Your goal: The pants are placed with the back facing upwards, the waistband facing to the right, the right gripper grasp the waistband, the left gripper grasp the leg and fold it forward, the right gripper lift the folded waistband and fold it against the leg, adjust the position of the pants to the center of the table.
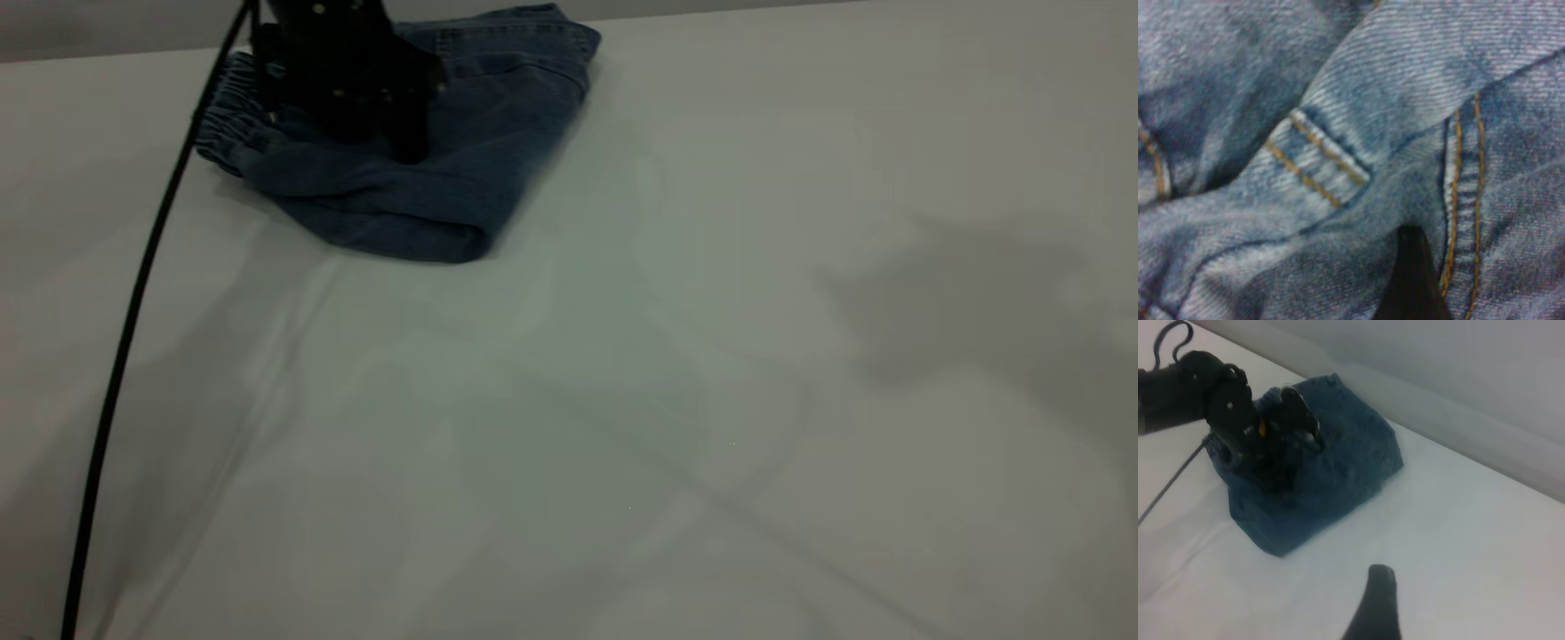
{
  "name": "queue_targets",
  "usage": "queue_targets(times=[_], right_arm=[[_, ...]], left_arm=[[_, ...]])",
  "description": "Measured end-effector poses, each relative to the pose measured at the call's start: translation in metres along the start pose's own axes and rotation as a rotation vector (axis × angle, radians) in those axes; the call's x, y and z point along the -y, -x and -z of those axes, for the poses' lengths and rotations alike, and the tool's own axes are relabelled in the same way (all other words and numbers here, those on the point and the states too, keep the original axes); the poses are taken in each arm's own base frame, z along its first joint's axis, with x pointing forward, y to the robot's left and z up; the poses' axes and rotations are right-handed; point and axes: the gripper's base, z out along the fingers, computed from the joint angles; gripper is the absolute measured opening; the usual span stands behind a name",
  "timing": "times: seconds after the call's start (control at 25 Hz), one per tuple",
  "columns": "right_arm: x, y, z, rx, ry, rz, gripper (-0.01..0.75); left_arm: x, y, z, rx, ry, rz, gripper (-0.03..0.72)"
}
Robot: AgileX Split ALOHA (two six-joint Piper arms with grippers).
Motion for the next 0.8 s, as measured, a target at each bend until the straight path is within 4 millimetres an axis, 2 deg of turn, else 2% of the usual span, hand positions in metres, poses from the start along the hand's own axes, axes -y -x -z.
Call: queue_targets(times=[0.36, 0.6, 0.8], right_arm=[[0.0, 0.0, 0.0, 0.0, 0.0, 0.001, 0.59], [0.0, 0.0, 0.0, 0.0, 0.0, 0.001, 0.59], [0.0, 0.0, 0.0, 0.0, 0.0, 0.001, 0.59]], left_arm=[[0.061, 0.002, -0.003, -0.068, -0.053, -0.059, 0.493], [0.102, -0.004, -0.003, -0.148, -0.071, -0.113, 0.493], [0.113, -0.002, 0.014, -0.192, -0.079, -0.162, 0.493]])
